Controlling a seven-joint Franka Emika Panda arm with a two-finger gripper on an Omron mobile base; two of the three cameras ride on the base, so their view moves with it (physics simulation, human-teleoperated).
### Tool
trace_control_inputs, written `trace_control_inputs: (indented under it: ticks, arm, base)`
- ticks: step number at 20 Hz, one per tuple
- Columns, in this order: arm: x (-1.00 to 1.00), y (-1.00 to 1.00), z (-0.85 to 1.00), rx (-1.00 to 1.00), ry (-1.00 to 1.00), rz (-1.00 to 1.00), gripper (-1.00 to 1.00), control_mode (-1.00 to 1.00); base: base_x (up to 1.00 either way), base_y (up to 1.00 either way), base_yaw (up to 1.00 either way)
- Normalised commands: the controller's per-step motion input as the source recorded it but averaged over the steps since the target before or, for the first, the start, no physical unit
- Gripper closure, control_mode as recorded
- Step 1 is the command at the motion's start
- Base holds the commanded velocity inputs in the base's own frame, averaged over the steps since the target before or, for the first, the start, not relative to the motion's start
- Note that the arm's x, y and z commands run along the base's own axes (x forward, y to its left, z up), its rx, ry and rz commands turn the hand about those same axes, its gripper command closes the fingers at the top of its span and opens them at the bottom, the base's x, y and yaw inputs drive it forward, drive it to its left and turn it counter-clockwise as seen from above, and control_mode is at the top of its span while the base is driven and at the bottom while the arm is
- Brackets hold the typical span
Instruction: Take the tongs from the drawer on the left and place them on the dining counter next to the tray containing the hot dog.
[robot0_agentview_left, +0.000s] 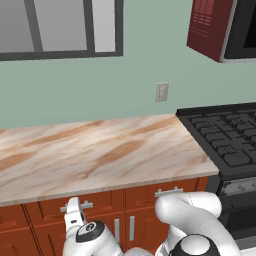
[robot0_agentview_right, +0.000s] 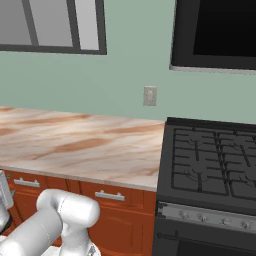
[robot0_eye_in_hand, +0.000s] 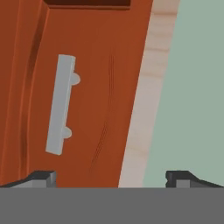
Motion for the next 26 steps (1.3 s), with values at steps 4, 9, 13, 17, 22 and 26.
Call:
trace_control_inputs:
  ticks: [4,9,13,17,22,26]
  arm:
    - [0.33,0.00,0.00,0.02,0.00,0.00,-1.00,-1.00]
    - [0.14,0.02,0.00,0.03,-0.03,0.00,-1.00,-1.00]
    - [0.01,0.00,-0.14,0.03,-0.05,0.00,-1.00,-1.00]
    - [0.00,0.04,-0.16,0.04,-0.07,0.00,-1.00,-1.00]
    - [0.00,0.06,-0.10,0.02,-0.01,0.00,-1.00,-1.00]
    - [0.00,0.11,-0.23,0.00,0.00,0.00,-1.00,-1.00]
  base:
    - [0.00,0.00,0.00]
    - [0.00,0.00,0.00]
    - [0.00,0.00,0.00]
    - [0.00,0.00,0.00]
    - [0.00,0.00,0.00]
    - [0.00,0.00,0.00]
